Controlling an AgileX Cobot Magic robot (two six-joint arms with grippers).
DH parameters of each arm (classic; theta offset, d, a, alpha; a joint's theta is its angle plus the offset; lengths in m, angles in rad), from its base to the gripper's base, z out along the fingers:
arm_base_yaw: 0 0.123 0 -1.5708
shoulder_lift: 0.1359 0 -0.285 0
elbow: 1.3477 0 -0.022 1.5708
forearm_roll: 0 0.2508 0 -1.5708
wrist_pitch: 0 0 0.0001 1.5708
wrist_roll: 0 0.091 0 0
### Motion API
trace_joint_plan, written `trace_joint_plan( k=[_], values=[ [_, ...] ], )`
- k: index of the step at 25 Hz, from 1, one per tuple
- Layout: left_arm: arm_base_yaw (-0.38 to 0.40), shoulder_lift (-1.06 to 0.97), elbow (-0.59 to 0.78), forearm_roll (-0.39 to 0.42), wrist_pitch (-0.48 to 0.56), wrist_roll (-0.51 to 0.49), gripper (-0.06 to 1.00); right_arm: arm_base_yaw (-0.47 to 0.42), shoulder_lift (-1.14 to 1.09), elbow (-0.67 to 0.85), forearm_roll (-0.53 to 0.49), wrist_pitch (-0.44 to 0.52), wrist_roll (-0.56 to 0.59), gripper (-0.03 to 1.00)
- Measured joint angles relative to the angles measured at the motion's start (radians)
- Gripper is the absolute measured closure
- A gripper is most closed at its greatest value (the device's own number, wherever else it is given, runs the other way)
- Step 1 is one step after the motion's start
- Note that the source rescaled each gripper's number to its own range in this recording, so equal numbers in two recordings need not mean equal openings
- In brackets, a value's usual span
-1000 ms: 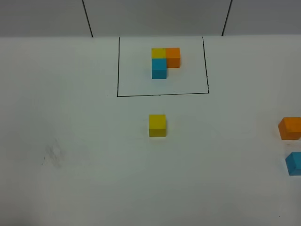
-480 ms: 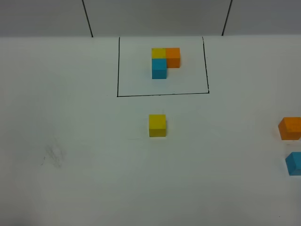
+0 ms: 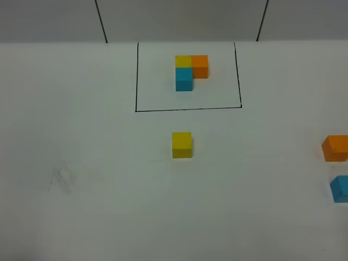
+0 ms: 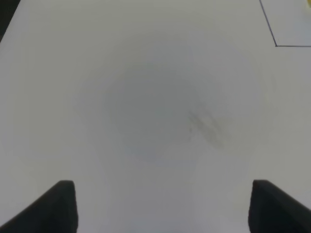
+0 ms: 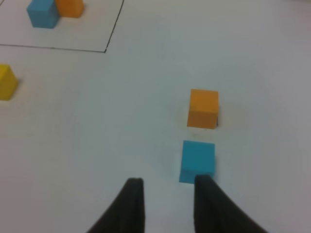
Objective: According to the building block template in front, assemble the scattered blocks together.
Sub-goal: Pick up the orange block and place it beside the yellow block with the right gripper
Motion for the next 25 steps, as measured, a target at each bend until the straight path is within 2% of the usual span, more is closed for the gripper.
trace_joint_plan(
  k=[25],
  values=[
    [-0.001,0.000,0.000,0.000,0.000,0.000,0.41,0.003,0.000,0.000,0.000,0.000,0.000,0.97]
  ],
)
